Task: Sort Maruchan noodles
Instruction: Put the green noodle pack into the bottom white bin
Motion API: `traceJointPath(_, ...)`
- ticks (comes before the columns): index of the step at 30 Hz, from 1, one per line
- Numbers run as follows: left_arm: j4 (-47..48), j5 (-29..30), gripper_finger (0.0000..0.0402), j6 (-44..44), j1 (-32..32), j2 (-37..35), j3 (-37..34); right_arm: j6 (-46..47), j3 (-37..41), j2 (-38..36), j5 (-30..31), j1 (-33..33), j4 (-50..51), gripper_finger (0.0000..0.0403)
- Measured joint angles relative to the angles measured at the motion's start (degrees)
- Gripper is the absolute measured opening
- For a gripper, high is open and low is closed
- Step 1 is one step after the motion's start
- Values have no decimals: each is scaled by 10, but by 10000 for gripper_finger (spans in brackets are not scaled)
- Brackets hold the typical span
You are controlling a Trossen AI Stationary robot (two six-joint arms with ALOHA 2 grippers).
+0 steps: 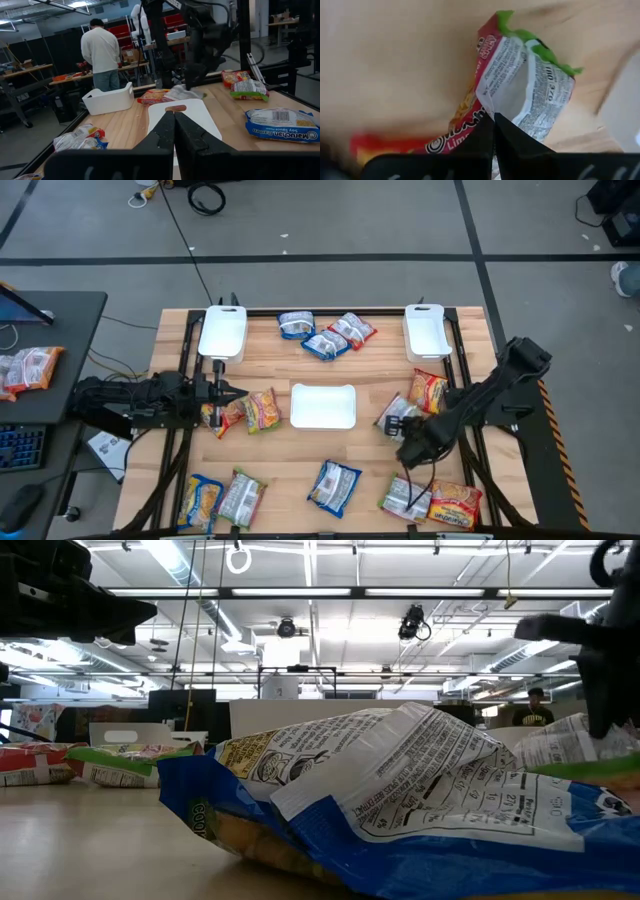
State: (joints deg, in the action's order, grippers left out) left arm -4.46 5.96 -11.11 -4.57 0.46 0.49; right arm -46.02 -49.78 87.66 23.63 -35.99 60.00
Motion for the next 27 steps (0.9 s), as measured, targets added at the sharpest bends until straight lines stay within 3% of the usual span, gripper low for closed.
traceJointPath(6,0,0,7,0,0,0,0,-78,0,43,26,-4,100,20)
traceJointPath(13,0,0,7,0,0,0,0,-51,0,55,54,-23,121,76)
traceJointPath(16,0,0,7,0,0,0,0,57,-15,37,81,-37,126,112)
traceJointPath(19,0,0,7,0,0,0,0,270,-50,13,82,-44,116,146)
traceJointPath(23,0,0,7,0,0,0,0,530,-75,-12,59,-2,100,175)
traceJointPath(27,0,0,7,0,0,0,0,614,-55,-24,54,53,32,179)
